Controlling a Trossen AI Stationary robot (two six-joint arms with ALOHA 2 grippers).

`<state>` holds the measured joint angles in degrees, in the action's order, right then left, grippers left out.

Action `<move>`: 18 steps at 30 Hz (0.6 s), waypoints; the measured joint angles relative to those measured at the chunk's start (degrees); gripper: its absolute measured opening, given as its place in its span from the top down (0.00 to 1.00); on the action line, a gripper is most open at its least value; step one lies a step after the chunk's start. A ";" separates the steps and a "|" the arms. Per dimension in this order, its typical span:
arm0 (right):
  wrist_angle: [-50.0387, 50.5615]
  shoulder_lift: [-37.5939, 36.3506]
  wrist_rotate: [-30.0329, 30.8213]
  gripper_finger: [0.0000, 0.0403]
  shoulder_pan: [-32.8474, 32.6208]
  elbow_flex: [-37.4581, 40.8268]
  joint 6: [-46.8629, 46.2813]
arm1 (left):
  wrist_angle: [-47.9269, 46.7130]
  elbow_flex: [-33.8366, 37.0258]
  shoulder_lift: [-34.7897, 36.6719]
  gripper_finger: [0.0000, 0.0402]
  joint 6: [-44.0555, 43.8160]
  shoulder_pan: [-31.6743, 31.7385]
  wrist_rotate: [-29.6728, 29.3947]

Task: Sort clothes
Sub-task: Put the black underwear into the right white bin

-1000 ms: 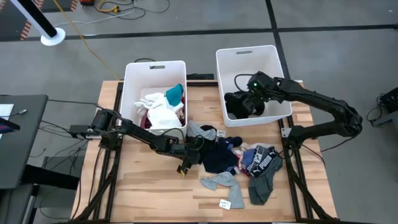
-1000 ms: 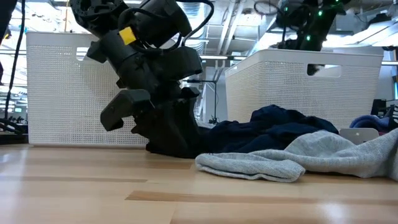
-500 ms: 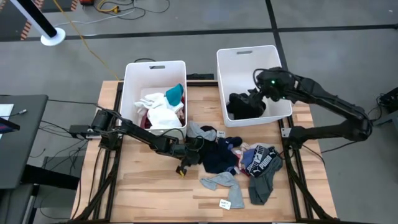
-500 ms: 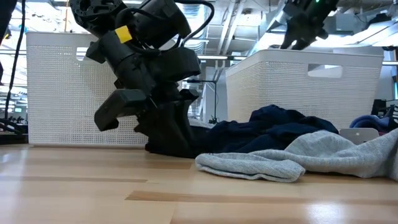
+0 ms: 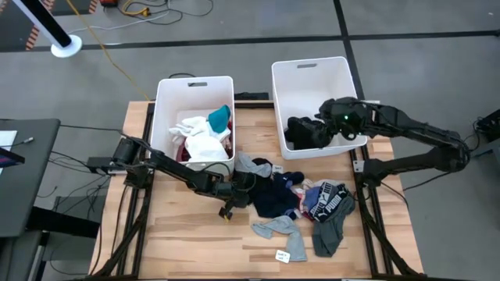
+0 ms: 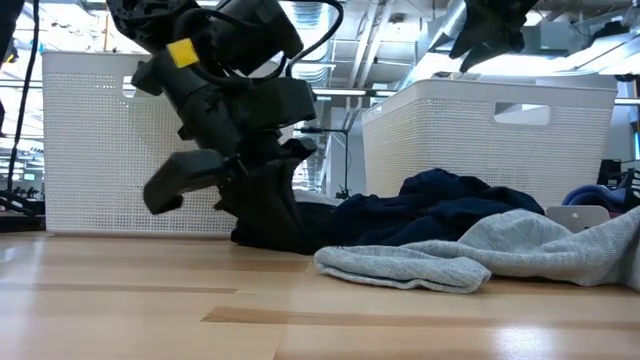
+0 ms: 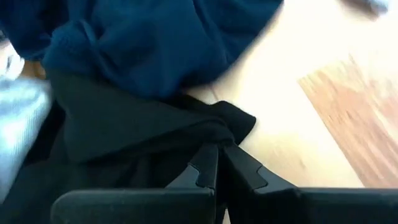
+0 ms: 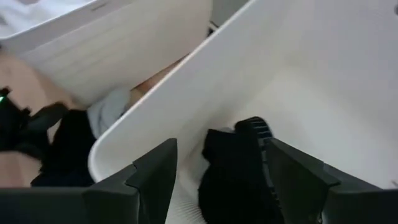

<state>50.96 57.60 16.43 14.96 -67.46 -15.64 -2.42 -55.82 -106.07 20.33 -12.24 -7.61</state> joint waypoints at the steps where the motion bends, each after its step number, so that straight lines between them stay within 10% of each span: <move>1: -0.02 0.00 0.02 0.36 -0.90 0.00 0.00 | -0.78 0.04 0.68 0.99 -0.02 -0.25 -0.67; 18: -1.54 4.48 0.15 0.36 -19.03 0.02 0.21 | -12.52 -6.95 14.33 1.00 1.73 -5.49 -9.32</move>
<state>49.42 62.09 16.58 -4.07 -67.44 -15.43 -14.94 -62.77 -91.74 22.06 -17.72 -16.93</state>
